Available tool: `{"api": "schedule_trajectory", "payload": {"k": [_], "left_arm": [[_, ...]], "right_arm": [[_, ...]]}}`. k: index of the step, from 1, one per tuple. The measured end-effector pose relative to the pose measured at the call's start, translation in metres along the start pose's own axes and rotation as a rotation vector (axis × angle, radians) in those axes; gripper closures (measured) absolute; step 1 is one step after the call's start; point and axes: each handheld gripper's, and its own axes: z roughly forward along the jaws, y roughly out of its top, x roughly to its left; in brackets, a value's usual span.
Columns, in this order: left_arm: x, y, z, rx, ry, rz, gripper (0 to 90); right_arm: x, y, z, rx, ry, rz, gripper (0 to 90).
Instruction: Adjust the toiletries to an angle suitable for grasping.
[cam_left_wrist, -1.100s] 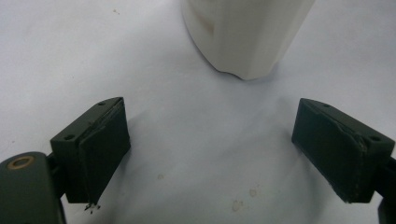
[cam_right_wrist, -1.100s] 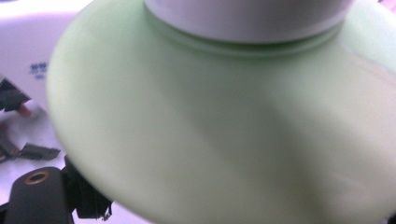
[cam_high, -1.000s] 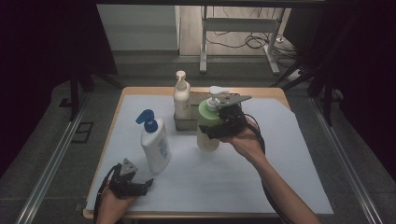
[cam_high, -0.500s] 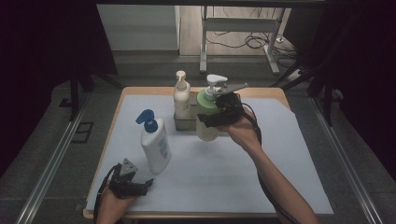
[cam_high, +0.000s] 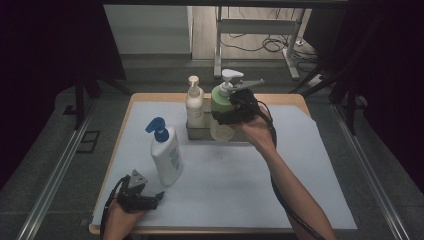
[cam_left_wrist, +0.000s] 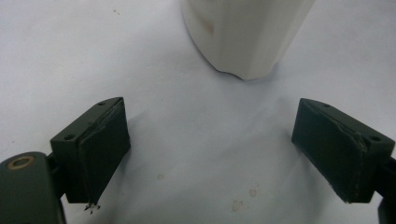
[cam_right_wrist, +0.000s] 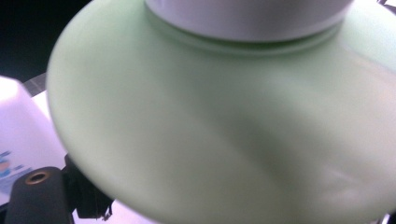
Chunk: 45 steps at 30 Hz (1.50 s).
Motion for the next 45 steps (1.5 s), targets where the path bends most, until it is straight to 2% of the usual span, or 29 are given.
{"api": "schedule_trajectory", "payload": {"k": [18,27,35,45], "left_arm": [[0.000,0.000,0.000,-0.001,-0.001,-0.002,10.8],[0.000,0.000,0.000,-0.001,-0.002,-0.002,10.8],[0.000,0.000,0.000,0.000,-0.001,-0.001,10.8],[0.000,0.000,0.000,0.001,-0.001,0.000,10.8]], "right_arm": [[-0.017,0.013,0.025,0.000,-0.071,0.027,12.1],[-0.021,0.018,0.036,0.002,-0.095,0.033,12.1],[-0.025,0.015,0.046,0.011,-0.101,0.034,12.1],[-0.028,0.015,0.048,-0.001,-0.104,0.040,12.1]]}}
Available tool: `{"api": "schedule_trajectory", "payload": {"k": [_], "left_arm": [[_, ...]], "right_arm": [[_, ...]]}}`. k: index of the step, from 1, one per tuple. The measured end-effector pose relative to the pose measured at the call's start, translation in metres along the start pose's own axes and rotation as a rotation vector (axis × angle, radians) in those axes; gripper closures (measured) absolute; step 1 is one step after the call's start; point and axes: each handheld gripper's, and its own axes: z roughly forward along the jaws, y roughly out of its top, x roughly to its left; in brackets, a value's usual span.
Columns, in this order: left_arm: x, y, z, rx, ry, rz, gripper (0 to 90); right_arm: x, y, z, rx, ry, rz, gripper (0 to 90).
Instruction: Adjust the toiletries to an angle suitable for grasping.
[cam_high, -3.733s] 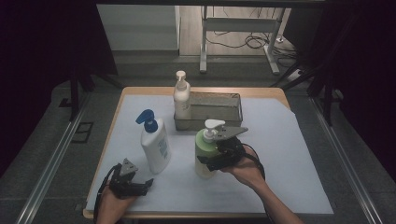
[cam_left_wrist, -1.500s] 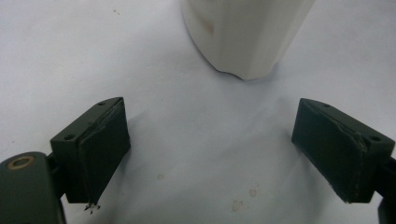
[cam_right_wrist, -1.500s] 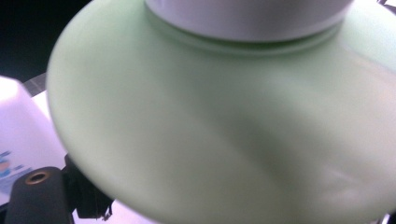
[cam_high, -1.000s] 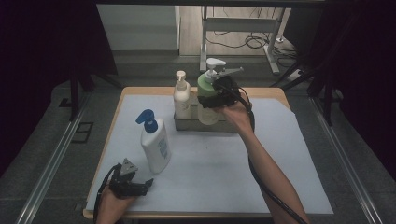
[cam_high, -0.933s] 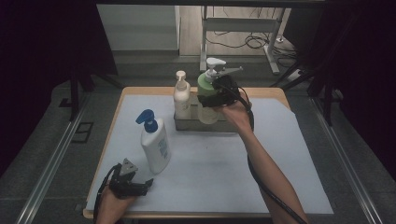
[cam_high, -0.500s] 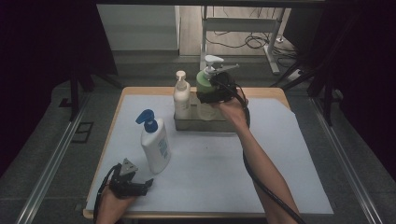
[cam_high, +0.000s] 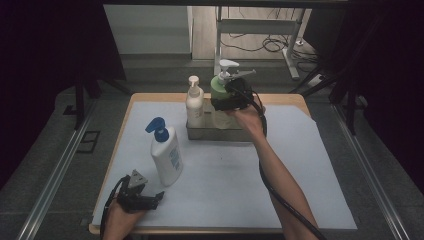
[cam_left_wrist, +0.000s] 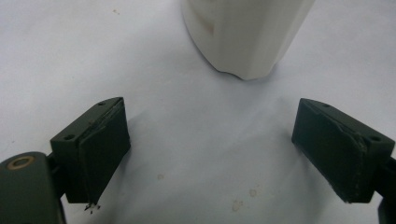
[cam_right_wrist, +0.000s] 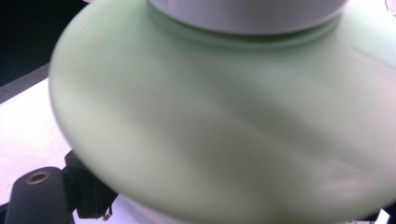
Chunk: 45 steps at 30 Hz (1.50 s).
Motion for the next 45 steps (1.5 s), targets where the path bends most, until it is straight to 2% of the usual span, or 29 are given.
{"api": "schedule_trajectory", "payload": {"k": [5,15,21,45], "left_arm": [[0.000,0.000,0.000,0.000,0.001,-0.003,10.8],[0.000,0.000,0.000,0.003,-0.001,-0.002,10.8],[0.000,0.000,0.000,0.003,-0.002,-0.002,10.8],[0.000,0.000,0.000,0.005,-0.002,-0.002,10.7]], "right_arm": [[-0.001,-0.001,0.005,0.012,-0.008,0.002,12.1],[0.001,-0.013,0.019,0.047,0.005,0.006,12.2],[0.002,-0.019,0.026,0.069,0.008,-0.007,12.2],[-0.001,-0.041,0.050,0.133,0.026,0.014,12.0]]}}
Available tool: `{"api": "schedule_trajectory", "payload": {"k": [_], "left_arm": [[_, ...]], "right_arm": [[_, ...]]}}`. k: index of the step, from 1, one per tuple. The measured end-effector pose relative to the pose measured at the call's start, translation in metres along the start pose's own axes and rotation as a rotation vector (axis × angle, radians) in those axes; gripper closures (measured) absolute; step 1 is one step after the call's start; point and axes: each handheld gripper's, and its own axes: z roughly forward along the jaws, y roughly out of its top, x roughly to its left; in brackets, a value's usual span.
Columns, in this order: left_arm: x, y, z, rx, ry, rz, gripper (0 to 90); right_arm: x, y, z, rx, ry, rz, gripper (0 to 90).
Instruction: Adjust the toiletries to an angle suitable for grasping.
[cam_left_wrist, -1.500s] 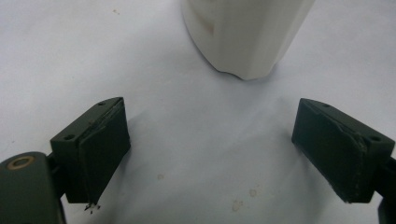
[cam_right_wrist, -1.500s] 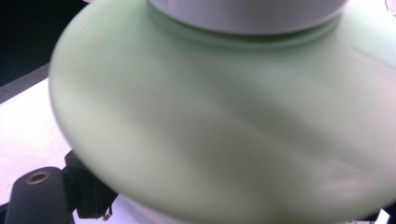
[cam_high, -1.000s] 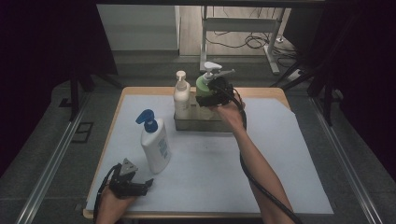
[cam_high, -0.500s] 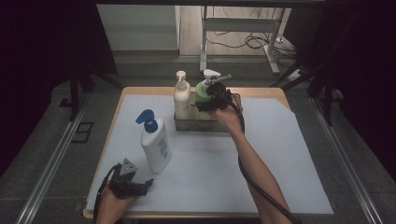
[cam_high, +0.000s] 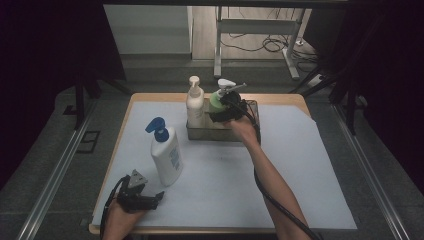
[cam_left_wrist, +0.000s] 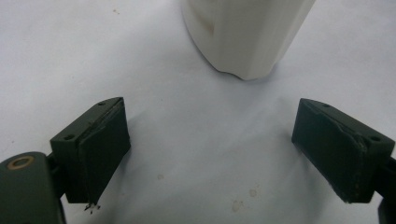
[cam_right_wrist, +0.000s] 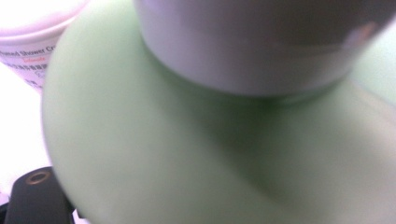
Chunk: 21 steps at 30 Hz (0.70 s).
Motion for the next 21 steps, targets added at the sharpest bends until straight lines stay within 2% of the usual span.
{"api": "schedule_trajectory", "payload": {"k": [5,10,15,21], "left_arm": [[0.0000,0.0000,0.0000,0.000,0.000,0.000,10.8],[-0.0001,0.0000,0.0001,-0.001,0.001,0.000,10.7],[-0.0001,0.0000,0.0000,0.000,0.000,0.000,10.7],[0.0001,0.0000,-0.0001,0.000,0.000,0.002,10.8]], "right_arm": [[-0.0021,0.0015,0.0022,0.009,0.022,0.003,11.4],[-0.0042,-0.0009,0.0033,-0.010,0.035,0.010,10.8],[-0.0056,-0.0027,0.0032,-0.023,0.047,-0.002,10.5],[-0.0055,-0.0070,-0.0023,-0.032,0.037,-0.020,10.7]]}}
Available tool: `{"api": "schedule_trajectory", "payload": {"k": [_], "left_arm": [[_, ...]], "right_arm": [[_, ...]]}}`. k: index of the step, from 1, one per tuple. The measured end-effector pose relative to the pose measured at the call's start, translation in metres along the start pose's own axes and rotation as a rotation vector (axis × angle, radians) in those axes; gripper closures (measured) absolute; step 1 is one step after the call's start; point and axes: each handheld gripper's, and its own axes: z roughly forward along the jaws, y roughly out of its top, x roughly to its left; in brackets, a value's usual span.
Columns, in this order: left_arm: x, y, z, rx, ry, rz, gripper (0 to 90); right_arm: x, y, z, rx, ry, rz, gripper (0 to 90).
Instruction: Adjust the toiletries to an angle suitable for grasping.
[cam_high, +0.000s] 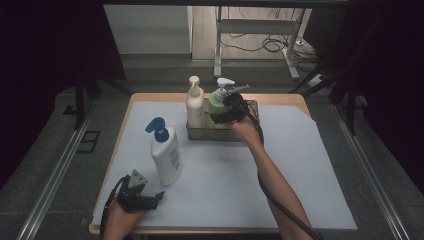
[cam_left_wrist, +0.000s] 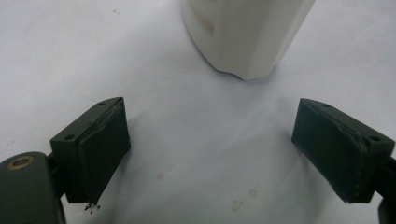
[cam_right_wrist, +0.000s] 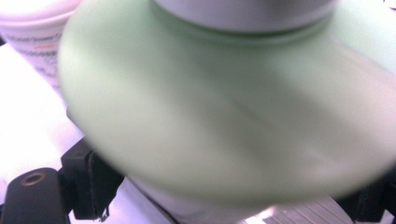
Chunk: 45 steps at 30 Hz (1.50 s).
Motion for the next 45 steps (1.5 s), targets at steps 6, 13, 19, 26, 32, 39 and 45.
{"api": "schedule_trajectory", "payload": {"k": [6,13,19,26,32,39,45], "left_arm": [[0.000,0.000,0.000,-0.002,0.002,-0.002,10.7],[0.000,0.000,0.000,-0.003,0.000,-0.002,10.7],[0.000,0.000,0.000,-0.004,0.000,-0.003,10.8],[0.000,0.000,0.000,-0.003,0.001,-0.003,10.8],[0.000,0.000,0.000,-0.002,0.002,0.000,10.8],[0.000,0.000,0.000,-0.002,0.002,0.000,10.8],[0.000,0.000,0.000,-0.002,0.002,-0.002,10.8]], "right_arm": [[-0.003,-0.006,-0.010,-0.013,0.009,-0.002,12.2],[-0.005,-0.015,-0.024,-0.040,0.014,-0.001,18.1],[-0.007,-0.024,-0.033,-0.040,0.025,-0.003,29.5],[-0.018,-0.038,-0.039,-0.022,0.030,0.040,37.0],[-0.030,-0.045,-0.040,-0.008,0.004,0.087,48.2],[-0.035,-0.045,-0.033,-0.008,-0.033,0.074,72.2],[-0.039,-0.045,-0.021,0.003,-0.064,0.100,85.0]]}}
